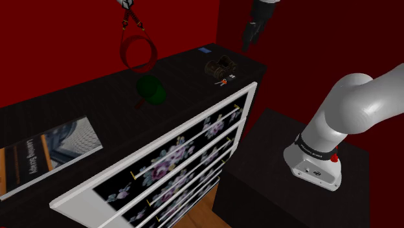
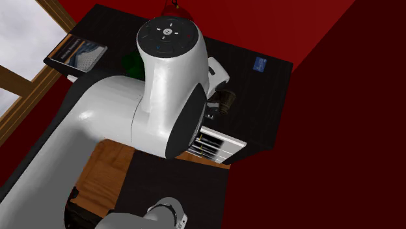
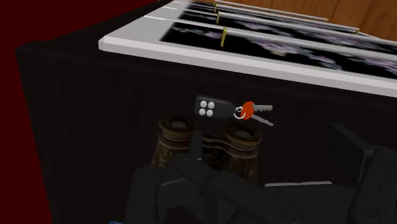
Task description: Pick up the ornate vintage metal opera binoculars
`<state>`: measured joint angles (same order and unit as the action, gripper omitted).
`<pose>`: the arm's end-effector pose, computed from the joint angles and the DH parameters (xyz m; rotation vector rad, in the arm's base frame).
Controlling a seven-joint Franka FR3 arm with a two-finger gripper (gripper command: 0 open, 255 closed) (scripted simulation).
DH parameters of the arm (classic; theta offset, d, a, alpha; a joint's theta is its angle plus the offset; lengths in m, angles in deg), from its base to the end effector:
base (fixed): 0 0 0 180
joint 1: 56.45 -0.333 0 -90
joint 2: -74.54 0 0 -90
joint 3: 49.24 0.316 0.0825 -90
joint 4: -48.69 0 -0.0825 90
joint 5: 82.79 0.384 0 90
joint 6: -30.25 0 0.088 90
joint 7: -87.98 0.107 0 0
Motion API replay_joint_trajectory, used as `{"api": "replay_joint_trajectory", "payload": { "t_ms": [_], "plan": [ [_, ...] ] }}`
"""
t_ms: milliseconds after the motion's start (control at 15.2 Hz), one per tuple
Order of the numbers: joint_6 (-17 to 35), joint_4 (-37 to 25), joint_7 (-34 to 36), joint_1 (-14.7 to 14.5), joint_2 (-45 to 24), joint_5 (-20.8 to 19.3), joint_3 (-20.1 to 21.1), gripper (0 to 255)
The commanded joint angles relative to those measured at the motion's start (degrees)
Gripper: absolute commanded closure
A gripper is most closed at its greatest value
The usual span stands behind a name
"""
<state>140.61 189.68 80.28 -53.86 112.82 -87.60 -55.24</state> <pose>0.3584 -0.0649 0.5323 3.1021 0.0414 0.1992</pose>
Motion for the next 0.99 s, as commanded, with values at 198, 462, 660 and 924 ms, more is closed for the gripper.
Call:
{"api": "replay_joint_trajectory", "payload": {
  "t_ms": [198, 462, 660, 924],
  "plan": [
    [11.6, 2.5, -0.9, 1.4, -7.2, -3.2, -1.3, 0],
    [20.6, 3.2, -1.2, 2.7, -14.0, -5.9, -2.4, 0],
    [27.2, 2.6, -1.1, 3.7, -19.8, -7.9, -3.3, 0],
    [31.4, 3.0, -0.8, 4.3, -23.2, -9.0, -3.6, 0]
  ]
}}
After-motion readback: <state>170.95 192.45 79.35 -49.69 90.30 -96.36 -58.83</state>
